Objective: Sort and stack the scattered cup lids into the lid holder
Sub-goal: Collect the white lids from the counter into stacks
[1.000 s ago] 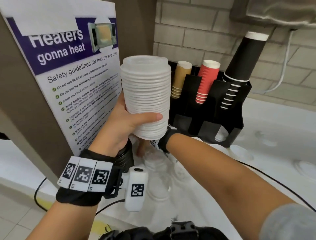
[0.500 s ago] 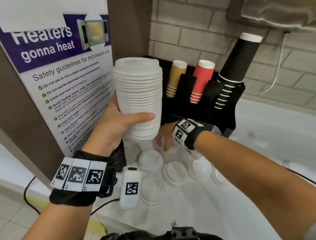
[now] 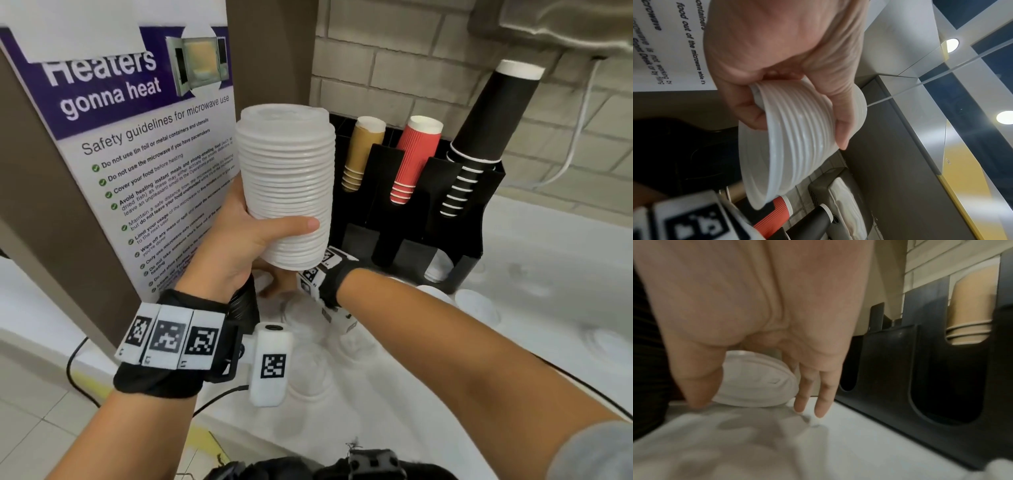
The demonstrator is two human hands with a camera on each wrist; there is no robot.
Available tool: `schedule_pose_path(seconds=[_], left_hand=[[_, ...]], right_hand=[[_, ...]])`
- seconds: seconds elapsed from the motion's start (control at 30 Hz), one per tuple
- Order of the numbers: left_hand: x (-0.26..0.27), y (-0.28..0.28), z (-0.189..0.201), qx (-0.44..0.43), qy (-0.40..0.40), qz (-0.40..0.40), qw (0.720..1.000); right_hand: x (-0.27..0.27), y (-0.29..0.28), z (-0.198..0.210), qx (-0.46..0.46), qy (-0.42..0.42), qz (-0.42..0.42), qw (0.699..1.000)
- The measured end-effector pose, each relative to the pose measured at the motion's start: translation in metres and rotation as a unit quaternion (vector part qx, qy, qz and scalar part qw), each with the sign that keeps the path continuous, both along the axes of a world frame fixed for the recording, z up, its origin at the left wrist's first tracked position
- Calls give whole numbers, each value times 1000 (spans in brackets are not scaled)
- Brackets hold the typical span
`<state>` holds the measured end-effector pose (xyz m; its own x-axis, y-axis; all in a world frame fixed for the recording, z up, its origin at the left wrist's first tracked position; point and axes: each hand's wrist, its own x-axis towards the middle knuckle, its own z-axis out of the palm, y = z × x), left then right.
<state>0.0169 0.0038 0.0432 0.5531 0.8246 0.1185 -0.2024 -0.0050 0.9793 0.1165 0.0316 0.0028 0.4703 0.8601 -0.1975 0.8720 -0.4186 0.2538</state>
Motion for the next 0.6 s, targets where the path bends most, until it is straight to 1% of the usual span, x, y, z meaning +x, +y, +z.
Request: schedule_pose_path(seconds=[0.03,0.07,0.1,0.13,0.17,0.23,0.27,0.3,0.33,0.37,0.4,0.47,0.5,0.53,0.6], left_hand=[[-1,0,-1,0,3,-2,1000],[-1,1,-2,1,5,-4,1000],[-1,1,-3,2,6,-5,1000],[-2,2,-3,3,7,-3,1000],[-2,3,-3,4,7,0,1000],[-2,4,-2,7,8,4,1000],[-3,5,-1,7,7,4,1000],[-2,5,-1,6,5,6,1000],[-2,5,0,5,3,8,1000],[-2,6,1,5,2,10,1000],[-2,6,1,6,1,10,1000],[0,7,1,9,-1,8,1000],[0,8,1,7,-2,8,1000],[1,8,1,6,-2,8,1000],[2,10,-1,5,-3,7,1000]], right_hand=[[29,-8,-10,45,66,146,986],[20,-17,-22,35,103,207,972],[32,-35,-19,5,195,195,961],[50,-41,-19,-23,228,203,952],[64,-38,-22,-62,208,218,951],[74,-27,-23,-189,135,242,942],[81,-26,-21,-238,116,228,937],[88,-27,-18,-257,98,222,935],[92,-31,-12,-256,82,222,937],[92,-34,-9,-228,90,228,942],[88,-39,-10,-191,125,239,944],[69,-49,-20,-134,204,286,927],[59,-54,-26,-123,219,312,916],[52,-60,-33,-126,214,331,910],[45,-70,-41,-162,161,345,910]])
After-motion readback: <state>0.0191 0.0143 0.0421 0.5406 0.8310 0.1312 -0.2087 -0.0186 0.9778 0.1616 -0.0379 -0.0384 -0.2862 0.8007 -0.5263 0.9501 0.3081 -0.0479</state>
